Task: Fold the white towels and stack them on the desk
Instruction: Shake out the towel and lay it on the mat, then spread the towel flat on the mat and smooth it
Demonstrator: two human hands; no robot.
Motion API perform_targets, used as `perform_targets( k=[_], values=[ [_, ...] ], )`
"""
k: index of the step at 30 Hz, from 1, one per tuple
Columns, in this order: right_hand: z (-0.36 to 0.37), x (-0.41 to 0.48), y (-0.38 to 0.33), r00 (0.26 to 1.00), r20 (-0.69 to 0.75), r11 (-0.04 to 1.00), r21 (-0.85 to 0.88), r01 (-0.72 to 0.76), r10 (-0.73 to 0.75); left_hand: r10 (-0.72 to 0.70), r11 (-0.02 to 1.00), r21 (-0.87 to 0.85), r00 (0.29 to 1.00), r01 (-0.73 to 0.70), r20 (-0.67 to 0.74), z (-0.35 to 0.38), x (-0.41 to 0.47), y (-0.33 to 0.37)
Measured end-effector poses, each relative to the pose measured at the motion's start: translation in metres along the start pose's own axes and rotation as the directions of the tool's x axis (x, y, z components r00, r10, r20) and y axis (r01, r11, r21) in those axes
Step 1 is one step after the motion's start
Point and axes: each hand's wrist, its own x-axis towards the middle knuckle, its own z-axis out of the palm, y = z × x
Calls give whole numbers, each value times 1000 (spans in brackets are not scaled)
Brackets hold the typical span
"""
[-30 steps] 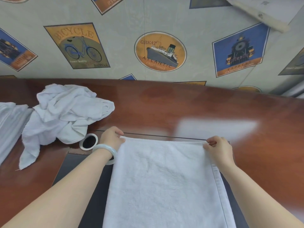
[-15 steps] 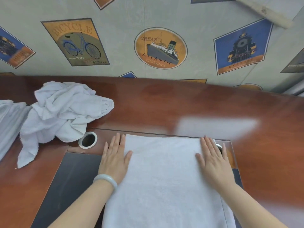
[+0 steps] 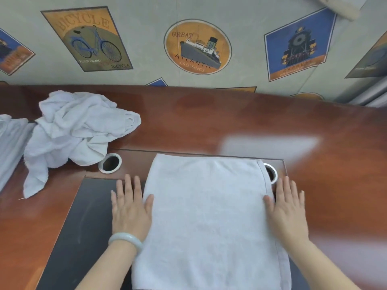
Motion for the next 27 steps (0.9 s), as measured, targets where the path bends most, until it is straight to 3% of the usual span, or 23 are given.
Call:
perform_targets(
  k=[2,4,6,8,10,12,14,16,18,19,21,23,27],
  values=[
    [-5,-22,-24,996,-46,994,64,85,-82,148,989,-6,988,-149,-35,-8,-25,25],
    [1,-65,-59,959,-64,950,132,283,-277,410,912,-29,912,-410,1,-7,-65,56],
    [9,-105,-71,902,-16,894,121,431,-432,536,843,-3,841,-538,67,1,-94,63],
    [12,-114,-53,927,4,926,62,373,-374,452,888,45,887,-458,96,8,-99,40],
    [10,-110,-21,984,9,984,8,176,-176,265,958,85,959,-273,96,9,-93,4],
    [-1,-100,7,1000,23,1000,-10,-11,11,99,990,88,990,-108,102,-1,-88,-25],
    [-13,-101,4,1000,3,1000,15,-24,24,47,997,58,996,-52,79,-15,-91,-20],
    [-14,-118,-18,977,-30,977,46,210,-209,224,974,20,973,-226,63,-25,-106,10],
    [-8,-143,-35,872,27,870,83,485,-489,505,862,-9,856,-507,111,-23,-129,32],
    [-7,-150,-35,839,66,839,118,532,-541,582,810,-17,798,-587,158,-20,-137,31],
    [-7,-157,-17,840,94,842,148,519,-535,623,769,-1,750,-639,222,-14,-143,7],
    [-13,-162,6,849,86,850,142,507,-521,617,774,-7,750,-634,238,-15,-142,-18],
    [-32,-173,28,793,50,794,39,606,-608,694,703,35,696,-710,187,-37,-136,-23]
  ],
)
